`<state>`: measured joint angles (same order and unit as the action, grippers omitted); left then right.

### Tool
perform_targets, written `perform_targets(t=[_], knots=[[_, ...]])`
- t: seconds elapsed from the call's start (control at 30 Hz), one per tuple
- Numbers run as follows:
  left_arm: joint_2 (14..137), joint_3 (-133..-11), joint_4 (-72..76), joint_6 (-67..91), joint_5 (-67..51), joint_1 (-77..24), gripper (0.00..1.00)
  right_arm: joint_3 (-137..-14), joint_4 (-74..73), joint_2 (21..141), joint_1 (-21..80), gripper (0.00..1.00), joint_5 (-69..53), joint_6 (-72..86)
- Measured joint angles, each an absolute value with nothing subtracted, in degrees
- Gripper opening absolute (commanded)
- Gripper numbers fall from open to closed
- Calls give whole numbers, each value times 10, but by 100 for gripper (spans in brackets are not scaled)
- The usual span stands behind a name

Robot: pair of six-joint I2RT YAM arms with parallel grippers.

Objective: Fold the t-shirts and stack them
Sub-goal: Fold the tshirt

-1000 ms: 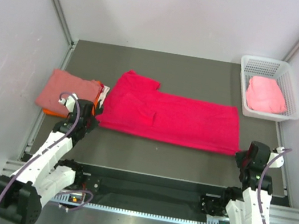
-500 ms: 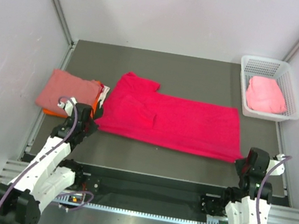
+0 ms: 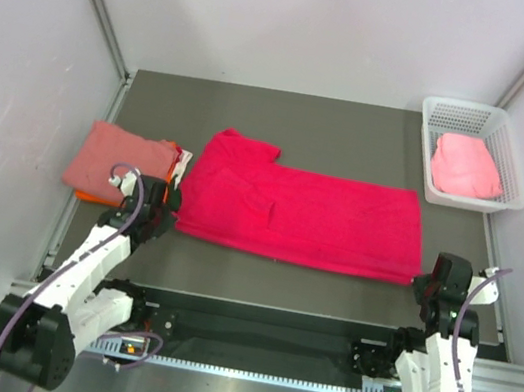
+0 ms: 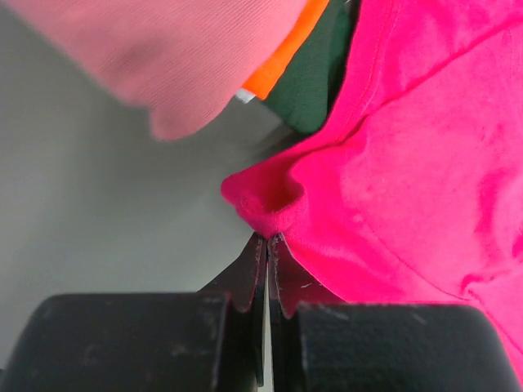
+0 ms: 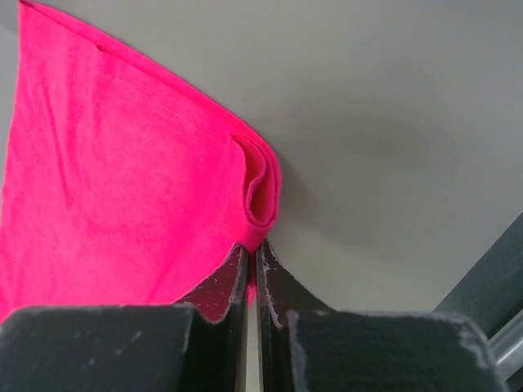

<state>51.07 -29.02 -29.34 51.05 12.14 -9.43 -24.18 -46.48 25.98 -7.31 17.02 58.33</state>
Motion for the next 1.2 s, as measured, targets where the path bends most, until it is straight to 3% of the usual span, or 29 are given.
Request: perform_targets(t=[0.4, 0.67, 0.7, 0.73, 0.77, 0.8, 0.83, 0.87, 0.93, 1.2], knots=[[575, -363, -265, 510, 118, -94, 0, -264, -425, 323, -73, 0, 187, 591], [429, -293, -293, 518, 117, -94, 0, -264, -460, 236, -73, 0, 200, 603], [411, -287, -299, 520, 116, -94, 0, -264, -466, 222, -73, 6, 200, 603], [400, -284, -304, 521, 116, -94, 7, -264, -472, 213, -73, 19, 199, 604], [390, -280, -307, 520, 114, -94, 24, -264, -477, 208, -73, 31, 199, 606], [383, -276, -310, 517, 113, -94, 60, -264, -483, 205, -73, 48, 200, 604], [379, -274, -315, 515, 113, -94, 71, -265, -488, 205, -73, 54, 203, 604], [376, -273, -319, 518, 113, -94, 76, -266, -495, 205, -73, 62, 206, 599], [376, -273, -324, 517, 116, -94, 87, -276, -505, 209, -73, 67, 209, 586], [441, -379, -336, 458, 92, -93, 90, -360, -411, 310, -74, 61, 168, 444]])
